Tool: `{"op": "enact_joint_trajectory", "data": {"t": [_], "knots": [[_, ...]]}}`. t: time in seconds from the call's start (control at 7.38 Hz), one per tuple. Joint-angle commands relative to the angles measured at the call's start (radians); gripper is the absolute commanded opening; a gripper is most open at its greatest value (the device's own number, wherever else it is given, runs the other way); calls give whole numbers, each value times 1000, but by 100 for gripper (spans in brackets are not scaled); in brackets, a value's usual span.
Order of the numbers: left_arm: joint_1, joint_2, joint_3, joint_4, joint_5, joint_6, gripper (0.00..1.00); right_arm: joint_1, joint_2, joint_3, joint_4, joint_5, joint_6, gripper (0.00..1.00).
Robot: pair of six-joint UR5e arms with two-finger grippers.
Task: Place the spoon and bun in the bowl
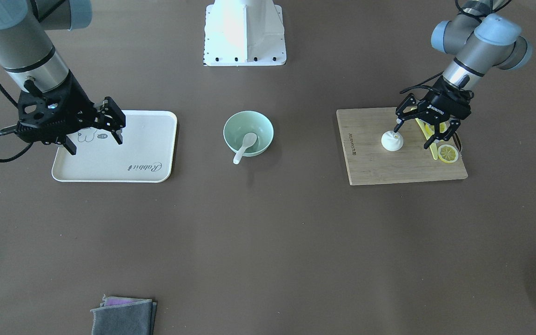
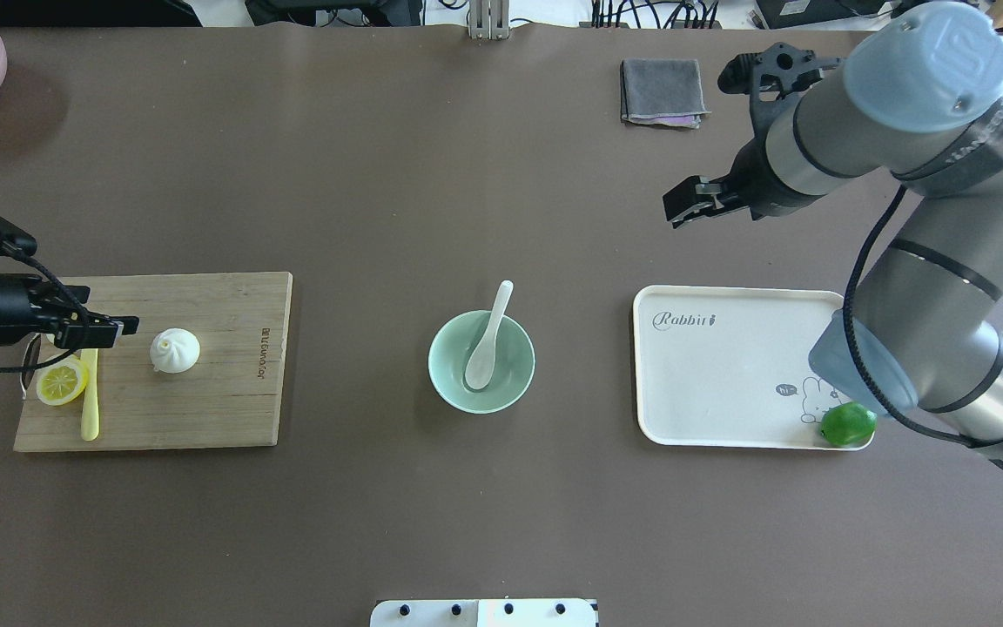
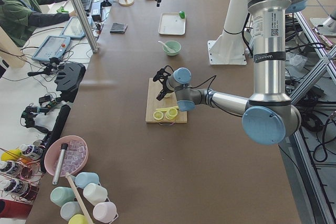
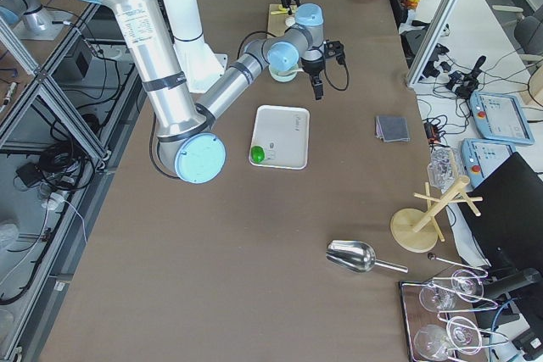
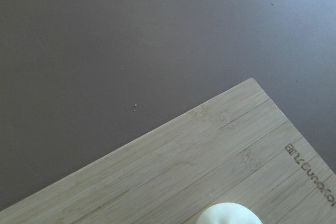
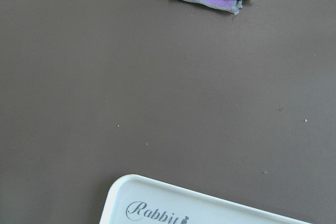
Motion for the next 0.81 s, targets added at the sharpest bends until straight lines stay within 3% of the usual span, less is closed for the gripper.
{"op": "enact_joint_trajectory", "data": {"t": [0.0, 0.14, 0.27, 0.54, 0.68], "knots": [[59, -3, 9, 1, 58, 2, 57, 16, -44, -18, 82, 11, -25, 100], [68, -2, 6, -2, 119, 3, 16, 16, -44, -24, 84, 9, -25, 100], [79, -6, 0, -2, 133, 2, 0, 14, -42, -24, 84, 7, -22, 100], [79, -95, -37, 5, 122, -48, 0, 14, -42, -26, 84, 1, -17, 100], [85, -176, -26, 7, 130, -193, 0, 14, -45, -27, 84, -2, -16, 100]]}}
